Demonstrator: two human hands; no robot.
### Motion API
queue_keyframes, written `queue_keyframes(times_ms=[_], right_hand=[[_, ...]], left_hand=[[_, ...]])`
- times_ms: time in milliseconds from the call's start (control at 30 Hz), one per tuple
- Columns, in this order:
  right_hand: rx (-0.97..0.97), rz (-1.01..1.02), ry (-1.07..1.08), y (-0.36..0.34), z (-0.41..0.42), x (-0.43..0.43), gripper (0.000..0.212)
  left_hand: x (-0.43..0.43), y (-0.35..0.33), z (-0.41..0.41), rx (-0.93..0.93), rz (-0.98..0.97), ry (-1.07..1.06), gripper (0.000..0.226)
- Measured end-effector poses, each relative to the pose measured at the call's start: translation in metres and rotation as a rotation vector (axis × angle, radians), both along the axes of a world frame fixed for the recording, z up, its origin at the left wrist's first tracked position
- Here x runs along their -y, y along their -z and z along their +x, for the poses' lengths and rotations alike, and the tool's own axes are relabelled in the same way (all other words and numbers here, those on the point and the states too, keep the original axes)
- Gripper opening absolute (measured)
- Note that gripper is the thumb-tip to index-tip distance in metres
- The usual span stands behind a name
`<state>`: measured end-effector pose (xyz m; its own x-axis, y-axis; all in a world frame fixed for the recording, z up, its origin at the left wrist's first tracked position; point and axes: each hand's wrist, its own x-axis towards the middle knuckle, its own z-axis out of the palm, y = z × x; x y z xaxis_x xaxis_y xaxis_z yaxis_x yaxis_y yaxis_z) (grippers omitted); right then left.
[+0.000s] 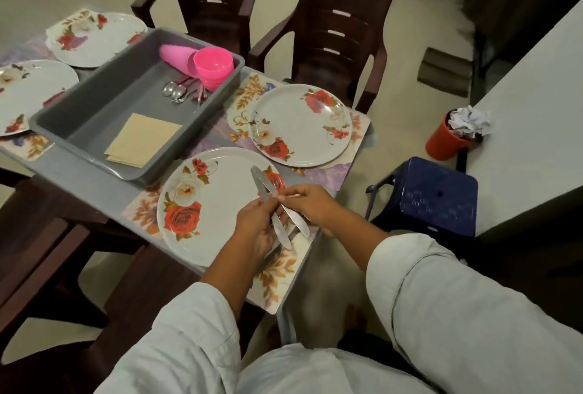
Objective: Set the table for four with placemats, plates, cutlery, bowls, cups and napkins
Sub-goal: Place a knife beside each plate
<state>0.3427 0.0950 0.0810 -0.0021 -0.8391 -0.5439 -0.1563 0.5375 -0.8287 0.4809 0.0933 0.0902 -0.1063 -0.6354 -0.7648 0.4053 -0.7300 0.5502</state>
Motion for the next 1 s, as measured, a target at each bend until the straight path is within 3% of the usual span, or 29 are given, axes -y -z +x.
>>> queue_keyframes(times_ms=[267, 367, 533, 667, 933, 1000], right_hand=[[0.090, 0.082, -0.104, 0.018, -0.094, 0.050, 0.017], [0.159, 0.112, 0.008, 0.018, -0.134, 0.074, 0.025], [0.224, 0.129, 0.221, 0.007, -0.185, 0.122, 0.007], [0.275, 0.144, 0.296, 0.007, -0.192, 0.164, 0.021], [0.396, 0.125, 0.323, -0.012, -0.151, 0.242, 0.008], [0.442, 0.139, 0.318, -0.016, -0.136, 0.261, 0.017]], left_hand=[[0.029, 0.002, -0.080, 0.132, -0.013, -0.063, 0.025], [0.035, -0.003, -0.113, 0.179, 0.017, -0.162, 0.024], [0.042, -0.011, -0.142, 0.111, 0.094, -0.465, 0.023], [0.052, -0.013, -0.149, 0.068, 0.078, -0.653, 0.015], [0.101, -0.006, -0.132, 0.047, 0.084, -0.803, 0.020], [0.117, -0.005, -0.128, 0.034, 0.069, -0.824, 0.022]])
